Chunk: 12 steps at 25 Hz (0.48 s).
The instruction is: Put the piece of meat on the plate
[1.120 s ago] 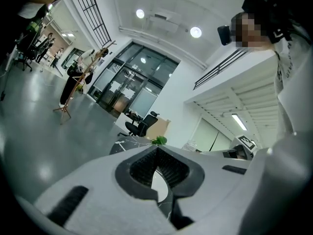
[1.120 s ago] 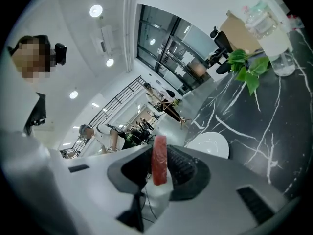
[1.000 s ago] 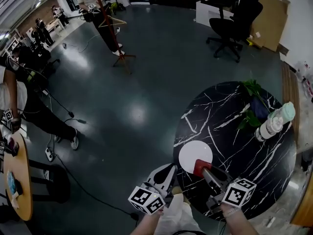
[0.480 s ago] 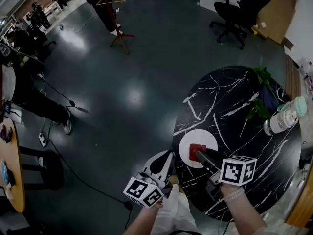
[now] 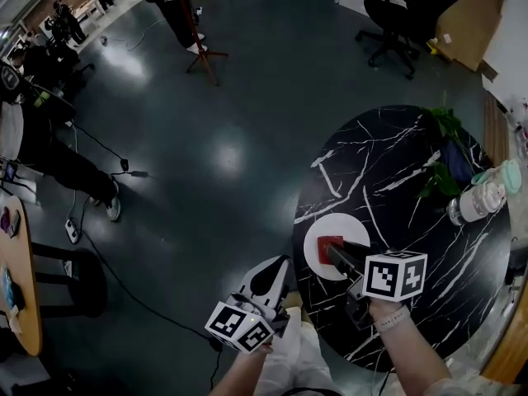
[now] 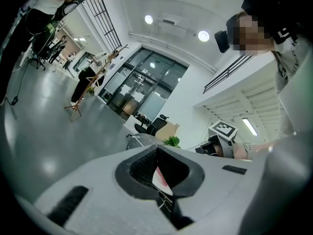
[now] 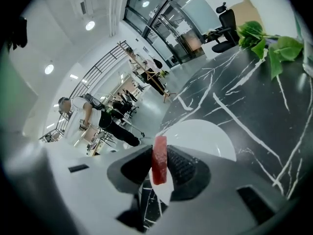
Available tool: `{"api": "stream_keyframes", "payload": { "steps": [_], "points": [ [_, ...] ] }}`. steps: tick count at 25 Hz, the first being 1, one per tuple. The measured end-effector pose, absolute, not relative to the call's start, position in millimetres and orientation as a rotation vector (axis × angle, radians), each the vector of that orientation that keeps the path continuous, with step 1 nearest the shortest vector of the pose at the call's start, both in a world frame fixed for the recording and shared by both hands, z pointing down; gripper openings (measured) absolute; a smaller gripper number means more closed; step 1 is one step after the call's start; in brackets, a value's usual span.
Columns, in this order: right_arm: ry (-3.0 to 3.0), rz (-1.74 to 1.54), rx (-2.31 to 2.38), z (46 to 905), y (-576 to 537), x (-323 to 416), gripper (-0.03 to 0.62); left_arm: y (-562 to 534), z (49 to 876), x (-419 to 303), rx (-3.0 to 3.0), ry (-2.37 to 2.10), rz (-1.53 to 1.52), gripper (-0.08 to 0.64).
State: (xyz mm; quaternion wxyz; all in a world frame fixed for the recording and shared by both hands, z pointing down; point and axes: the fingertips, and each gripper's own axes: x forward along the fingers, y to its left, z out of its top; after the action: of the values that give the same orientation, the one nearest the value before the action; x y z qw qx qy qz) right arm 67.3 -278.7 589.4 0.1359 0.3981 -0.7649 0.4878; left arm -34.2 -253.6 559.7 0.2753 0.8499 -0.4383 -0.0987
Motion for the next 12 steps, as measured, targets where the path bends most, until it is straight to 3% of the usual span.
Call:
{"api": "stream_keyframes", "payload": {
  "steps": [12],
  "points": [
    [-2.295,1.096,1.194,570,-291,74,0.095,-255,561,-27,2.284,-1.157,-0.264,0.008]
  ]
}}
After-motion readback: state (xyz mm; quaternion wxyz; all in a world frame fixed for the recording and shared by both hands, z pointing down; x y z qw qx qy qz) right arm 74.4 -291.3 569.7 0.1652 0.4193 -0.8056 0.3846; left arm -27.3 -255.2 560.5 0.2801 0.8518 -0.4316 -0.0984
